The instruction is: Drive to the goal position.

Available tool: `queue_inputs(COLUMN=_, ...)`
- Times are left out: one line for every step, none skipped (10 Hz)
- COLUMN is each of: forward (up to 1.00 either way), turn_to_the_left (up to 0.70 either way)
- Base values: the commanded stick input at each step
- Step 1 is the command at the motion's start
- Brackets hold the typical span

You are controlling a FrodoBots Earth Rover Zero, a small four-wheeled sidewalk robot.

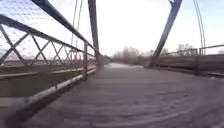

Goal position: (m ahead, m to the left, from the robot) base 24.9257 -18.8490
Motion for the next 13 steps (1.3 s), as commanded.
queue_inputs(forward=1.00, turn_to_the_left=0.03)
queue_inputs(forward=1.00, turn_to_the_left=0.00)
queue_inputs(forward=1.00, turn_to_the_left=0.00)
queue_inputs(forward=1.00, turn_to_the_left=0.00)
queue_inputs(forward=1.00, turn_to_the_left=0.00)
queue_inputs(forward=1.00, turn_to_the_left=0.00)
queue_inputs(forward=1.00, turn_to_the_left=-0.02)
queue_inputs(forward=1.00, turn_to_the_left=-0.06)
queue_inputs(forward=1.00, turn_to_the_left=-0.12)
queue_inputs(forward=1.00, turn_to_the_left=-0.21)
queue_inputs(forward=1.00, turn_to_the_left=-0.27)
queue_inputs(forward=1.00, turn_to_the_left=-0.08)
queue_inputs(forward=1.00, turn_to_the_left=0.00)
